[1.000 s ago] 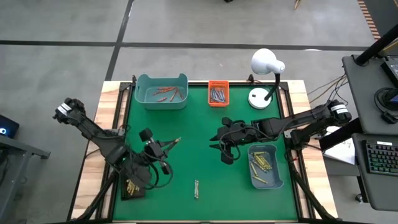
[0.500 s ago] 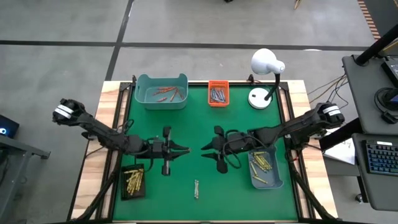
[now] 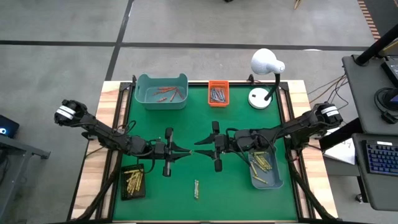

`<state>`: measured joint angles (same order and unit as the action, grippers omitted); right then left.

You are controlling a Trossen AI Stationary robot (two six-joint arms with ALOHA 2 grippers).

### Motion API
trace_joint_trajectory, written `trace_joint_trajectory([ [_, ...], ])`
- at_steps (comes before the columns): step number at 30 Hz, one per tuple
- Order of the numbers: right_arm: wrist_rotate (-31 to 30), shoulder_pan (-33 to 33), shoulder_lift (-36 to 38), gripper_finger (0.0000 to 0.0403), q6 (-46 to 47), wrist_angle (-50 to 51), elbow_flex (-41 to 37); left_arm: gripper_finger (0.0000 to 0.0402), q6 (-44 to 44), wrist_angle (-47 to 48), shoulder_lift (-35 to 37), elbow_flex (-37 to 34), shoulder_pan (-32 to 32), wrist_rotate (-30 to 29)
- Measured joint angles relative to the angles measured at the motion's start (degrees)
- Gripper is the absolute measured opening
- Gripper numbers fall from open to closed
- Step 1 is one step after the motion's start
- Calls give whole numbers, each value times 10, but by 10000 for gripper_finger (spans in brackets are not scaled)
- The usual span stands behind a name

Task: Sort crayons
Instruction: Put the green crayon into the blue bin

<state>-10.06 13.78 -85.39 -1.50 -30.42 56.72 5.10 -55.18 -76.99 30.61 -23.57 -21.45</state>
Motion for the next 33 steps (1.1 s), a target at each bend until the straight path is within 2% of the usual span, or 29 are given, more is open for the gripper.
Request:
trace_joint_trajectory([
  [8,-6,0,2,117,17,-36,1,0,5,5,0,0,1,0],
  [21,-5,0,1,188,38,-51,1,0,14,3,0,2,4,-19],
  [24,-4,0,1,191,39,-50,2,0,16,3,0,2,4,-35],
  [33,-3,-1,-10,191,30,-52,25,0,17,-2,0,15,9,-36],
])
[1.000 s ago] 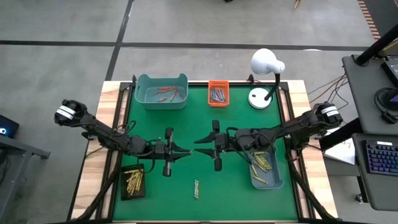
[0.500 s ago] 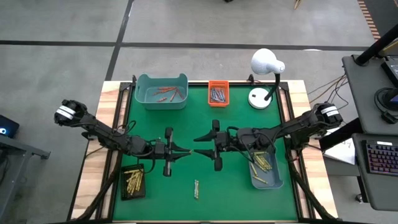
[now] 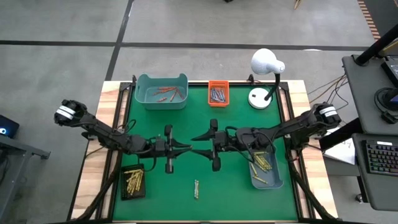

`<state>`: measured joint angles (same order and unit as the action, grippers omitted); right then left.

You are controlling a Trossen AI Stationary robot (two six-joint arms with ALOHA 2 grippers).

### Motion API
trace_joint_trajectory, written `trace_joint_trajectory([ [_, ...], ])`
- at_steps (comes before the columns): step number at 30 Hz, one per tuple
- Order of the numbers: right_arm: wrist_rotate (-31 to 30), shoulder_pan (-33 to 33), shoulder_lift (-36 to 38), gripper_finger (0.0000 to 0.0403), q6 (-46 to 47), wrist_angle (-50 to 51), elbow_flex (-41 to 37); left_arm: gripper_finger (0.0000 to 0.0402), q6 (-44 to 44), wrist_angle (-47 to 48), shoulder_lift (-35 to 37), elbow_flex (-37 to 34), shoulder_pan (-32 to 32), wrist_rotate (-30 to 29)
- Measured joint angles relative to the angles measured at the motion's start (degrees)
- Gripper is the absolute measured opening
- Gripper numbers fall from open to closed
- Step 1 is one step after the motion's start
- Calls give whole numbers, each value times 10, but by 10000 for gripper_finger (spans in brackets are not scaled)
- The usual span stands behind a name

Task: Sort crayons
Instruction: Put the green crayon into the blue bin

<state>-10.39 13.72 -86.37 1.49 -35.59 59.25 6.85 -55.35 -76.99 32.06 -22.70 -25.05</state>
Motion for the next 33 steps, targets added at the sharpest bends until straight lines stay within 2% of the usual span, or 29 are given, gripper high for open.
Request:
trace_joint_trajectory([
  [7,-1,0,-34,190,-44,4,41,0,16,-1,-14,15,5,1],
  [10,-1,0,-33,173,-45,4,45,0,15,-3,-14,14,5,1],
  [14,-2,0,-30,123,-46,6,43,0,12,-6,-13,12,4,1],
  [20,-3,0,-30,22,-54,8,43,8,2,-9,-13,18,4,1],
  [24,-2,0,-30,16,-45,22,44,47,-4,-6,-13,18,4,2],
  [27,-1,0,-24,15,-35,77,60,89,-7,-1,-12,18,3,2],
  [29,-1,0,-15,15,-24,130,79,116,-9,-1,-11,17,2,2],
  [33,-5,0,4,15,24,308,126,158,-14,7,-4,16,-2,1],
])
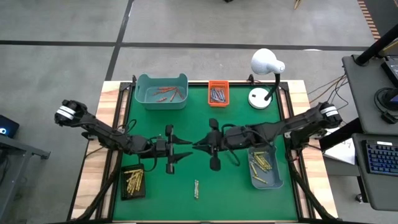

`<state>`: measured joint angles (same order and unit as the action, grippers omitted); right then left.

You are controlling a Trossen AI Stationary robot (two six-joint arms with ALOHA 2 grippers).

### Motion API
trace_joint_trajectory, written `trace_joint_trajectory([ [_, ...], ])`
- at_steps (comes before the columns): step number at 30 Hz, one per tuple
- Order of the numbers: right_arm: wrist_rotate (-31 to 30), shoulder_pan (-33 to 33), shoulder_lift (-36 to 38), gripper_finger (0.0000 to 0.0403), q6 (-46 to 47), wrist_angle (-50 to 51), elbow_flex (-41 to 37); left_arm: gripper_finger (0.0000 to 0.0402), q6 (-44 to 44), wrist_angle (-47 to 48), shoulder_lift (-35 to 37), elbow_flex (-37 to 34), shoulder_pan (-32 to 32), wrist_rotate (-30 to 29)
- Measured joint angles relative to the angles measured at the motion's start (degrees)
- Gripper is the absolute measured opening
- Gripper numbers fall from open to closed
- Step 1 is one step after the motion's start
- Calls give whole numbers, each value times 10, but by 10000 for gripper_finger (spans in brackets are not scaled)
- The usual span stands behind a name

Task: Sort crayons
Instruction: Put the green crayon into the blue bin

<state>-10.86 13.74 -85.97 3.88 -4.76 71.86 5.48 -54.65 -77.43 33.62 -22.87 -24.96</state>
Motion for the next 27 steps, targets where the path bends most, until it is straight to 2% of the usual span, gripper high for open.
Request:
trace_joint_trajectory([
  [6,-42,5,8,14,138,367,83,186,-6,32,8,-1,-4,-7],
  [10,-42,23,8,14,257,545,93,189,-17,41,9,-1,-4,-11],
  [15,-37,64,11,13,403,712,92,189,-19,50,9,-1,-4,-15],
  [20,-8,107,11,13,516,794,70,189,-19,51,9,-1,-4,-15],
  [27,92,134,11,13,547,797,14,189,-19,51,9,-1,-4,-15],
])
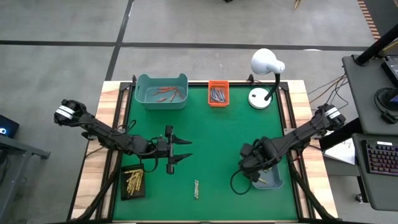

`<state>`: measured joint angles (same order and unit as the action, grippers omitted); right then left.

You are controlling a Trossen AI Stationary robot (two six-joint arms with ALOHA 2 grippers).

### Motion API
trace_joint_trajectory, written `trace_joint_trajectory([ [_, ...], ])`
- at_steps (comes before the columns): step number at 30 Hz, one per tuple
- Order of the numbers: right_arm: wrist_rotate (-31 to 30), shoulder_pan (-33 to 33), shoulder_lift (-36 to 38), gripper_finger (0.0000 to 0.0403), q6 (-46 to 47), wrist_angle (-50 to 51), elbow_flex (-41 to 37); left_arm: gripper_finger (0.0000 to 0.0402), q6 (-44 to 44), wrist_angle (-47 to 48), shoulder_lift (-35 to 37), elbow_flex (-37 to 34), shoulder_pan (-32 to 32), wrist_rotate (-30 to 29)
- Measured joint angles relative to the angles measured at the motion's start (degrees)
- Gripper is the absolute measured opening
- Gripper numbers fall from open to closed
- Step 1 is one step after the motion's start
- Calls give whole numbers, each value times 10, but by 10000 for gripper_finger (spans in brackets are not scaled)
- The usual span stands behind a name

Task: Sort crayons
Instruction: Put the green crayon into the blue bin, then put the blue crayon into the orange bin

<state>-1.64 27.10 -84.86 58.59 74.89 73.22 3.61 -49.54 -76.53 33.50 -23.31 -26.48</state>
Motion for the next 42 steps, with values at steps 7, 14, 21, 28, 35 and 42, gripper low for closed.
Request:
trace_joint_trajectory([
  [7,23,11,0,22,12,-2,-28,189,-13,11,0,0,0,0],
  [14,21,10,0,88,34,-2,-29,189,-18,17,0,1,0,0],
  [21,17,10,0,96,11,-4,-29,189,-43,26,0,1,0,0],
  [28,-28,10,0,93,-45,-7,-3,189,-171,65,0,2,-4,0],
  [35,-97,10,1,97,-91,-11,44,189,-318,192,-9,52,-43,-31],
  [42,-126,19,1,87,-128,-82,58,189,-376,289,-87,151,-81,-48],
])
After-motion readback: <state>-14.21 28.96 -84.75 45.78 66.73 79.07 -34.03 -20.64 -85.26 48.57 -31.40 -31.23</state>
